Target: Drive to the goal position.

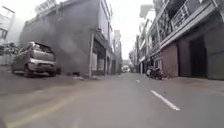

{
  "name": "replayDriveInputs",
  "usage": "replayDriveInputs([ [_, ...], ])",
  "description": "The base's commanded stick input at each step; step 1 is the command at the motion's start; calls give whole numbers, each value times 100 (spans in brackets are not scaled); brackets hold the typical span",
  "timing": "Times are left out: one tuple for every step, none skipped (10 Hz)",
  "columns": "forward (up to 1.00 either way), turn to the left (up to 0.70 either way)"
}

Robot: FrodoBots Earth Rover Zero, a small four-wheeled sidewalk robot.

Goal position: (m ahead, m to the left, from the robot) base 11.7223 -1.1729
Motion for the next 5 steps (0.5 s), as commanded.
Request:
replayDriveInputs([
  [100, -8],
  [100, -32],
  [100, -40],
  [100, -40],
  [100, -40],
])
